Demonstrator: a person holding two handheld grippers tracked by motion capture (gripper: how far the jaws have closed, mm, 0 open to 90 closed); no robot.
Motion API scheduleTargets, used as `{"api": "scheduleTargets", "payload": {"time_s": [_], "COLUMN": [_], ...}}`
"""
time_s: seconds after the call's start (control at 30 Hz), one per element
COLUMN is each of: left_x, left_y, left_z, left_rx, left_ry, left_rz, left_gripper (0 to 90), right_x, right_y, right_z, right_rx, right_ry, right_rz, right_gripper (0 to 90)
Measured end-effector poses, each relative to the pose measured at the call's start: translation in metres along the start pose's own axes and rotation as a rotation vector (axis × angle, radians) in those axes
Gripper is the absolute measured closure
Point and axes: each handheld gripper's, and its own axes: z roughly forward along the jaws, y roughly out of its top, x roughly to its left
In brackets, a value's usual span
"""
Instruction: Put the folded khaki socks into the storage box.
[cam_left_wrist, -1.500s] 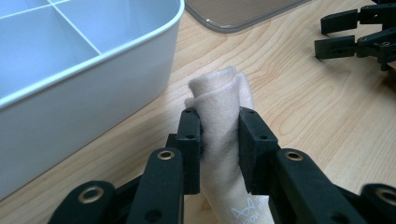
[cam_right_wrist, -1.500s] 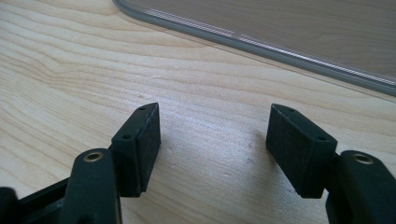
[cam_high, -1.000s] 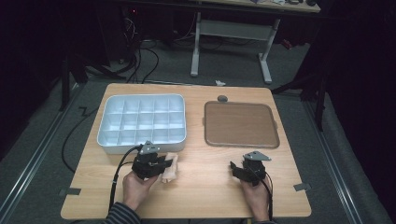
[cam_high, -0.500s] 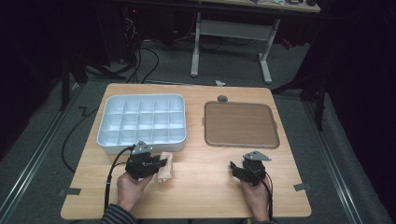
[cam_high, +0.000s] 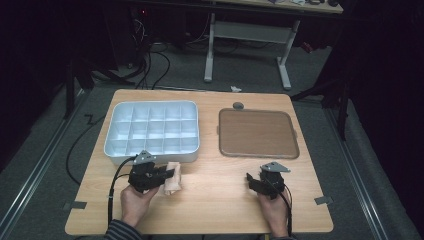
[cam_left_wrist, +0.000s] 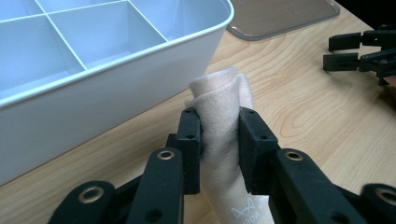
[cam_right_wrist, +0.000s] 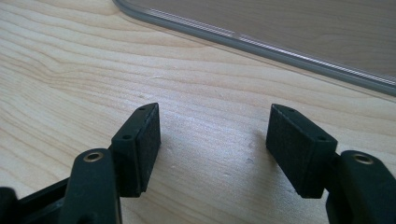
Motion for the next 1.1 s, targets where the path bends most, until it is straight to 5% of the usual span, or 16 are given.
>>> {"api": "scheduleTargets", "payload": {"time_s": [1.1], "left_x": [0.019], "left_y": [0.0], "left_z": [-0.026], "left_rx": [-0.038], "left_ry": [0.022], "left_rz": [-0.047], "left_gripper": [72.5], "right_x": [0.0], "right_y": [0.0], "right_z": [0.0], "right_rx": [0.0], "right_ry": [-0.001], "right_rz": [-0.002], "right_gripper": [35.3]}}
